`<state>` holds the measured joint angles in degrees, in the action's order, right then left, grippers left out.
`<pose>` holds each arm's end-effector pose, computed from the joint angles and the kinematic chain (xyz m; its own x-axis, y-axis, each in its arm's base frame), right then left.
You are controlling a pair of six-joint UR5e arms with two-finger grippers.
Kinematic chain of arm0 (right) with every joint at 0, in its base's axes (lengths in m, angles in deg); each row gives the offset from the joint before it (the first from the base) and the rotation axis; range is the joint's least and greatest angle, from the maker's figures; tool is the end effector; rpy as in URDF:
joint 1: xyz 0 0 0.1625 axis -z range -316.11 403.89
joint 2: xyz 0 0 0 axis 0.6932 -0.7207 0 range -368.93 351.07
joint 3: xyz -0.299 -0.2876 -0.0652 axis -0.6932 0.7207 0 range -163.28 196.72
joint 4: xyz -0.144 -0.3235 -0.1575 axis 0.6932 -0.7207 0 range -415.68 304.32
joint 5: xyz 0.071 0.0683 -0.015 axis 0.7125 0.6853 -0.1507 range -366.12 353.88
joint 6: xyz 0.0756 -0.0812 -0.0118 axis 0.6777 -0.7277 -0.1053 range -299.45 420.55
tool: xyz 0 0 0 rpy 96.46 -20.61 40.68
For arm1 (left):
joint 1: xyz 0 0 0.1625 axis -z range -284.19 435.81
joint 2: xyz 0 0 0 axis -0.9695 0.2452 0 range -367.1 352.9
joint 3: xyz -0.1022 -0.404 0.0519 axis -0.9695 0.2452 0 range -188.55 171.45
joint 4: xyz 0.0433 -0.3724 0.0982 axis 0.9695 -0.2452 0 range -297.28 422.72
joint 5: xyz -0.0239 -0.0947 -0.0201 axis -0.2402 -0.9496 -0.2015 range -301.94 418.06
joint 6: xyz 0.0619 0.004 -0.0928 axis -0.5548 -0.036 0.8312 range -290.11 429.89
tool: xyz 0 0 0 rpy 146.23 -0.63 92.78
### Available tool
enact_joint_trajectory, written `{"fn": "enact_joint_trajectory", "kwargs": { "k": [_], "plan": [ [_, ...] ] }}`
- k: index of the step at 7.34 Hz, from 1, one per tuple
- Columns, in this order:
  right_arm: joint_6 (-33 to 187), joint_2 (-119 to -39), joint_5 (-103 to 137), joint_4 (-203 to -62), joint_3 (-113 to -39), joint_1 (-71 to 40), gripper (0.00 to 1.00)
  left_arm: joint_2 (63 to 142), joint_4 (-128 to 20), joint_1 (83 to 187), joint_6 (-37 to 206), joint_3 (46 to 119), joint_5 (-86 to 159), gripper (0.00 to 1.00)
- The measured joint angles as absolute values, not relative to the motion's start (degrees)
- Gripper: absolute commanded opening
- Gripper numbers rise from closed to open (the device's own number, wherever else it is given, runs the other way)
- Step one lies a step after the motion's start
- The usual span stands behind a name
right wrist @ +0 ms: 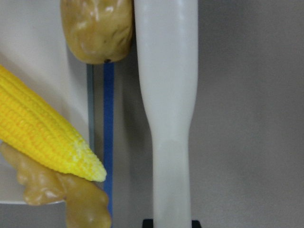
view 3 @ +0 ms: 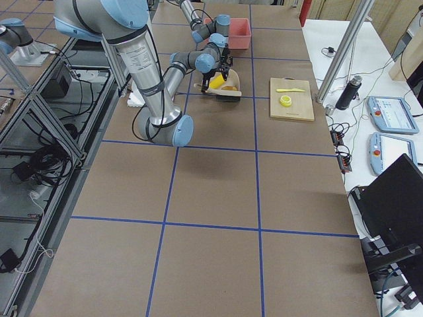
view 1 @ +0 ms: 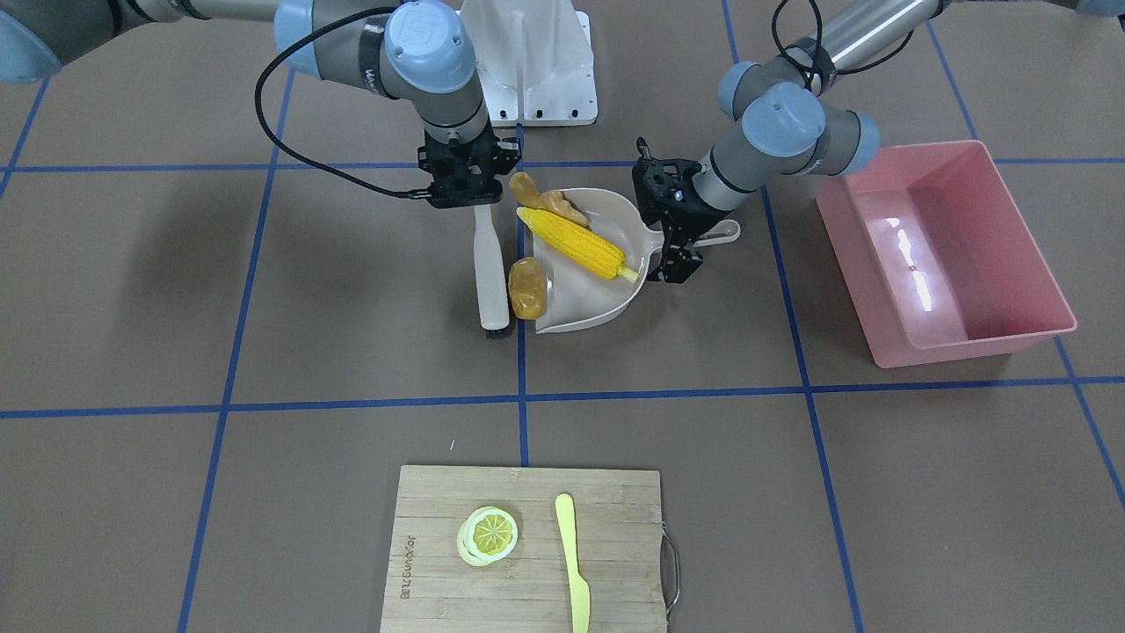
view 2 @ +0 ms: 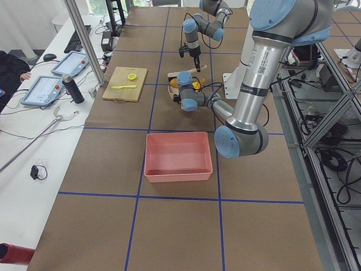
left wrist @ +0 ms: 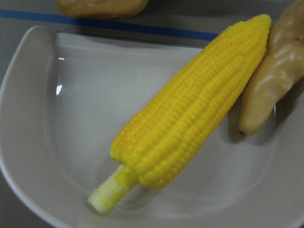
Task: Sweep and dump trash into bin
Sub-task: 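Sweep the potato into the dustpan with the brush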
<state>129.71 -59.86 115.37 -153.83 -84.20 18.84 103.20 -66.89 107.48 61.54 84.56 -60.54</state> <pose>-0.5448 -0.3374 0.2142 0.6469 -0.0326 0.7619 0.1977 0.9721 -0.1263 0.4791 -0.3894 0.3673 0.0408 0.9955 -0.0856 -0.3961 0.0948 0.9133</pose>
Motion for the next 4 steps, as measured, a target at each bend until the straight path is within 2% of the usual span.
{"fn": "enact_joint_trajectory", "kwargs": {
  "k": [4],
  "plan": [
    [131.5,-54.1,115.4,-153.8,-80.6,19.8,0.0,103.2,-66.7,107.5,61.5,84.5,-60.4,0.98]
  ]
}}
